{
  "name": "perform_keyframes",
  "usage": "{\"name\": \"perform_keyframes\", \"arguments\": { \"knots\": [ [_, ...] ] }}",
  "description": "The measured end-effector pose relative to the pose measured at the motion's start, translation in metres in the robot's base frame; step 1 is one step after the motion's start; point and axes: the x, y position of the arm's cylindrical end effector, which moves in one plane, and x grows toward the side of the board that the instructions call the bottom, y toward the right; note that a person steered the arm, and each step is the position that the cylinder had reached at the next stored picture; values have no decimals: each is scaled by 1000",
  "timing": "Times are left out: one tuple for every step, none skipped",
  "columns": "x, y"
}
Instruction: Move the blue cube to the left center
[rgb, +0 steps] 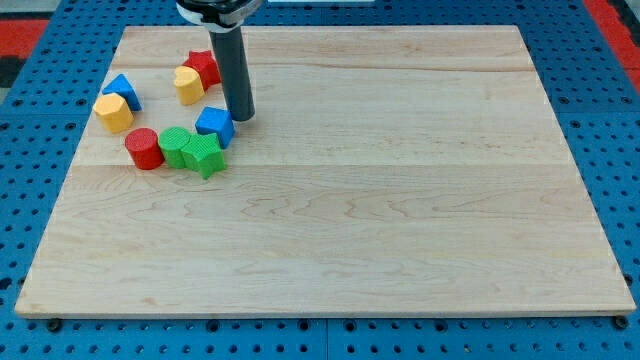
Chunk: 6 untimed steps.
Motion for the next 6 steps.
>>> {"name": "perform_keyframes", "arguments": {
  "knots": [
    [13,16],
    [26,17],
    [28,-13],
    [21,-50],
    [11,-68],
    [3,-90]
  ]
}}
